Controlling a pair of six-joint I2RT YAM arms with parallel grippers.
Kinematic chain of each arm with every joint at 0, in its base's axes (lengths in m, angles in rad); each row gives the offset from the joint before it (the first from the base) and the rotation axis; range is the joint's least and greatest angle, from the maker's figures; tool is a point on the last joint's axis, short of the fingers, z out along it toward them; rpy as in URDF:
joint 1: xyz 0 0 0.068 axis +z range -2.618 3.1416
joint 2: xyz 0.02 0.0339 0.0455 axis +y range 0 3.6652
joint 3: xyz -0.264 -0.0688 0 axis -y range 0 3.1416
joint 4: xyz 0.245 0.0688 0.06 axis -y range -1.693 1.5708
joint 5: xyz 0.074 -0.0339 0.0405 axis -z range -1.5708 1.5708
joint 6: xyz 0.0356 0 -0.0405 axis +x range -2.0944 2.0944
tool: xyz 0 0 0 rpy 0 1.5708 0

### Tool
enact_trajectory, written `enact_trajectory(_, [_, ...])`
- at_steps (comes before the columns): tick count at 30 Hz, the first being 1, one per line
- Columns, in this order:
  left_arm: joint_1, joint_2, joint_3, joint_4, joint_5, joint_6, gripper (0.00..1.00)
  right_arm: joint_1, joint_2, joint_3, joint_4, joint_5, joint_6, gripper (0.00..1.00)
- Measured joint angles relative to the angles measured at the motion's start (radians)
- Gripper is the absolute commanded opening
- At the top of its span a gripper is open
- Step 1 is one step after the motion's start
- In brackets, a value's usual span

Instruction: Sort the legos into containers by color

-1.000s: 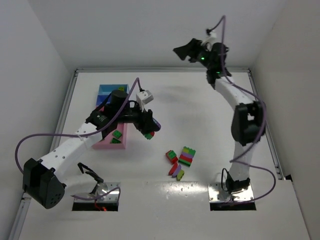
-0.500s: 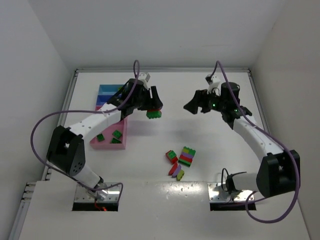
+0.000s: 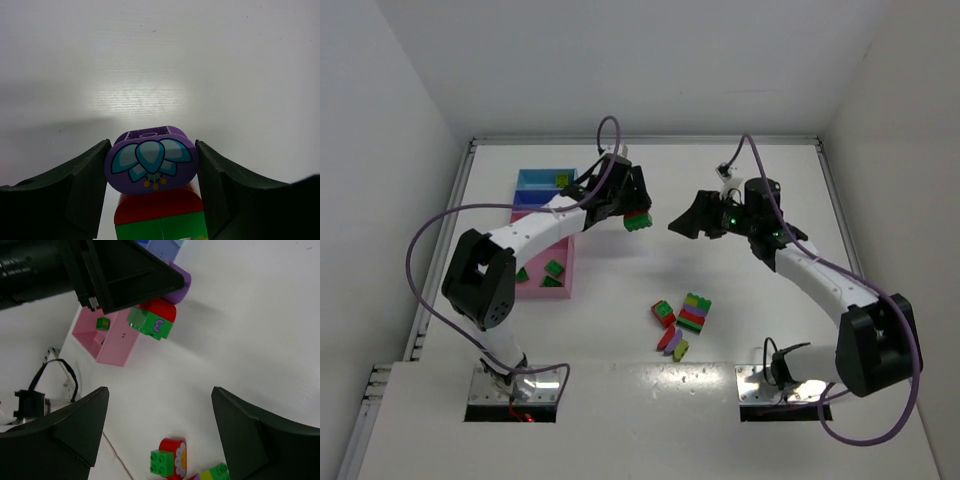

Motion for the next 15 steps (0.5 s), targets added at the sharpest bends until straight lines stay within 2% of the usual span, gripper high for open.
enact_trajectory(9, [0.0,0.053,0.062,-0.004,0.014,-0.047,0.1,0.025,0.097,-0.003,0.178,0.051,0.187,0.87])
enact_trajectory(15, [0.0,0.058,0.066,-0.004,0.045,-0.065,0.1,0.058,0.152,-0.002,0.25,0.052,0.238,0.87])
